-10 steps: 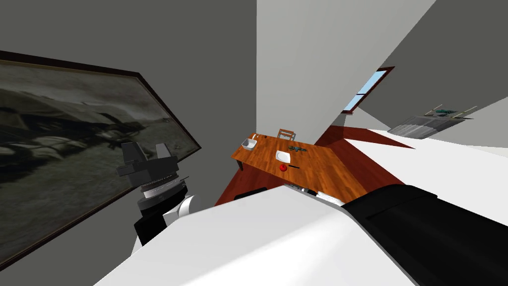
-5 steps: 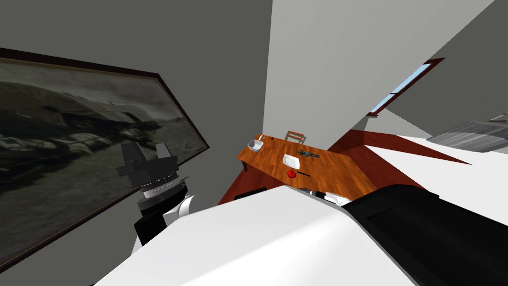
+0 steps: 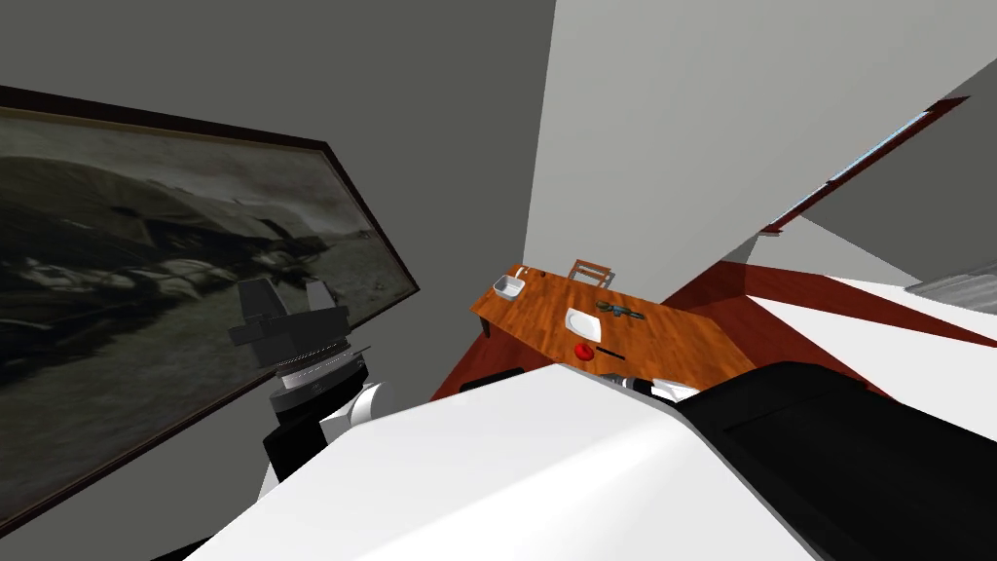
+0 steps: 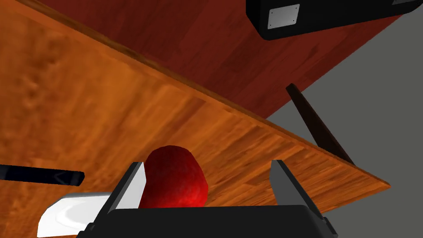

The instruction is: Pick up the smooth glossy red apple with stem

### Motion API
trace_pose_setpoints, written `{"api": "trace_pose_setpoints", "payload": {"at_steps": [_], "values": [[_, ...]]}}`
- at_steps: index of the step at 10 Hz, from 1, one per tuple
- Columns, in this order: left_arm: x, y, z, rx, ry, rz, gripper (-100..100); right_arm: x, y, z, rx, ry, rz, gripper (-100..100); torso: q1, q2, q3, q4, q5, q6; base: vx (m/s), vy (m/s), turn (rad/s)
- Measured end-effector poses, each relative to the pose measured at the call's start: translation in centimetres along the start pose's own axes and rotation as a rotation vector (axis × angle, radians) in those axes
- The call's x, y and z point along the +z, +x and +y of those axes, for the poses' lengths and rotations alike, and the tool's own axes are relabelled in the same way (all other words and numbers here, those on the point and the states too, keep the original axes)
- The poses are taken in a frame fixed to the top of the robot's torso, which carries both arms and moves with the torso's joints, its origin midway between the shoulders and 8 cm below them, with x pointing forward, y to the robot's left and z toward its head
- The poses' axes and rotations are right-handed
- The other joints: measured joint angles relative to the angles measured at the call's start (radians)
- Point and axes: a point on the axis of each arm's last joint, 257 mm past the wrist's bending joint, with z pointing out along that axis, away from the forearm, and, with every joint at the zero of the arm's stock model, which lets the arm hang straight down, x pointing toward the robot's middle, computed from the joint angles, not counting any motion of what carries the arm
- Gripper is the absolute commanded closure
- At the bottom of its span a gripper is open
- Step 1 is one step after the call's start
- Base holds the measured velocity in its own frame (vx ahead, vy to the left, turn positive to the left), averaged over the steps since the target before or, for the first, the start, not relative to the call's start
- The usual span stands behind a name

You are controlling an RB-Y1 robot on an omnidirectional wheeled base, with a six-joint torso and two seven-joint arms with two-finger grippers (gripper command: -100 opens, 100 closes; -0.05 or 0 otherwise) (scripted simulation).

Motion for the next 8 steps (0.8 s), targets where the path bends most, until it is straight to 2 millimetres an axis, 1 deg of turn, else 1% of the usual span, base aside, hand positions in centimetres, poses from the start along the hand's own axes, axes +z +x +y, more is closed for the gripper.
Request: {"api": "trace_pose_setpoints", "payload": {"at_steps": [1,2,3,4,5,6,8], "values": [[0.0,0.0,0.0,0.0,0.0,0.0,0,-1.1,0.8,-2.6,-0.026,0.048,0.033,-100,0.002,-0.004,-0.002,-0.001,0.0,0.0,0.183,0.065,0.217],[0.0,0.0,0.0,0.0,0.0,0.0,0,-2.0,1.2,-4.3,-0.056,0.083,0.063,-100,0.003,-0.004,-0.003,-0.001,0.0,0.0,0.171,0.056,0.181],[0.0,0.0,0.0,0.0,0.0,0.0,0,-3.4,1.4,-6.5,-0.079,0.121,0.089,-100,0.003,-0.004,-0.003,-0.001,0.001,0.001,0.171,0.058,0.329],[0.0,0.0,0.0,0.0,0.0,0.0,0,-4.3,1.7,-8.2,-0.105,0.155,0.117,-100,0.003,-0.004,-0.003,-0.001,0.0,0.0,0.079,0.017,0.08],[0.0,0.0,0.0,0.0,0.0,0.0,0,-4.3,1.6,-8.3,-0.109,0.16,0.12,0,0.001,0.001,0.0,0.0,0.0,0.002,0.016,0.002,-0.012],[0.0,0.0,0.0,0.0,0.0,0.0,0,-4.3,1.6,-8.3,-0.109,0.159,0.119,-100,0.0,0.006,0.003,0.001,0.0,0.002,-0.032,-0.03,0.195],[0.0,0.0,0.0,0.0,0.0,0.0,0,-4.0,1.4,-8.0,-0.099,0.168,0.101,-100,-0.003,0.011,0.006,0.002,-0.001,0.002,-0.069,-0.053,0.144]]}}
